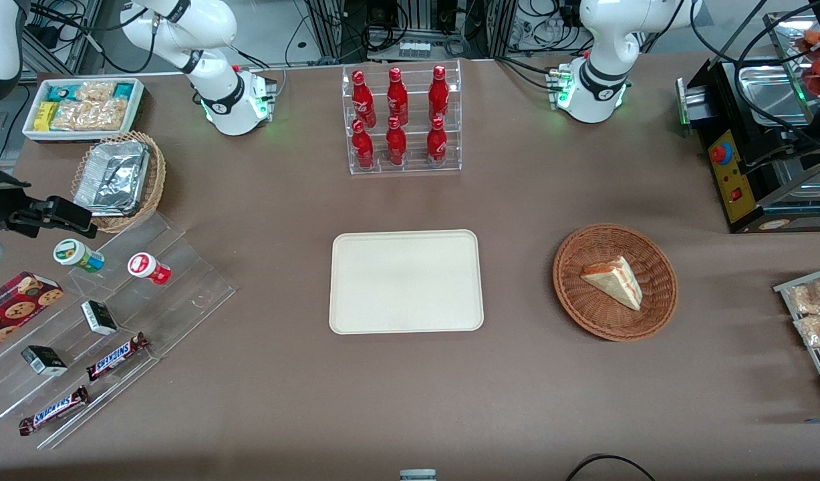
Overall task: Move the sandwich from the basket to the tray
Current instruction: 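Move the left gripper over the sandwich in the wicker basket, then lower the left gripper and close it on the wrapped sandwich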
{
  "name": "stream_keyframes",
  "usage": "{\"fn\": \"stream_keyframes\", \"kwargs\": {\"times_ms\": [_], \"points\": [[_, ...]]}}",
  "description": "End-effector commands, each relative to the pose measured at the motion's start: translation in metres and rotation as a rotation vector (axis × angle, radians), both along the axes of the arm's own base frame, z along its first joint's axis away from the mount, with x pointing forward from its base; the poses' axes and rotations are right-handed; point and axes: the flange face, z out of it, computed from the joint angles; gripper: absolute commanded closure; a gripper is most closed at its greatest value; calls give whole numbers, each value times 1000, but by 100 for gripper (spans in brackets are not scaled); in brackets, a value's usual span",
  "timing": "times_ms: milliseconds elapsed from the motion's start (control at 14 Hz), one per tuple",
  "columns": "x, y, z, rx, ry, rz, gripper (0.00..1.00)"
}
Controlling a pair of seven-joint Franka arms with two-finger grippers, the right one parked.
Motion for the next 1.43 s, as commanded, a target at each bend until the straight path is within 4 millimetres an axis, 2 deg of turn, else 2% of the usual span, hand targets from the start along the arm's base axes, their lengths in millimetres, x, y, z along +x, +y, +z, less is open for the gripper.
{"fn": "stream_keyframes", "kwargs": {"times_ms": [0,143,286,643,714,786,929,1000,1143,1357], "points": [[-2,1,4,5,-14,-19,0],[0,2,3,13,-15,-19,0],[9,3,-11,56,4,-5,0],[43,1,-78,130,0,263,0],[50,-4,-97,135,-6,347,0],[58,-20,-123,144,-10,417,0],[76,-29,-173,169,-2,577,0],[81,-36,-192,176,0,628,0],[84,-61,-225,171,-17,710,0],[74,-70,-260,114,-31,810,0]]}}
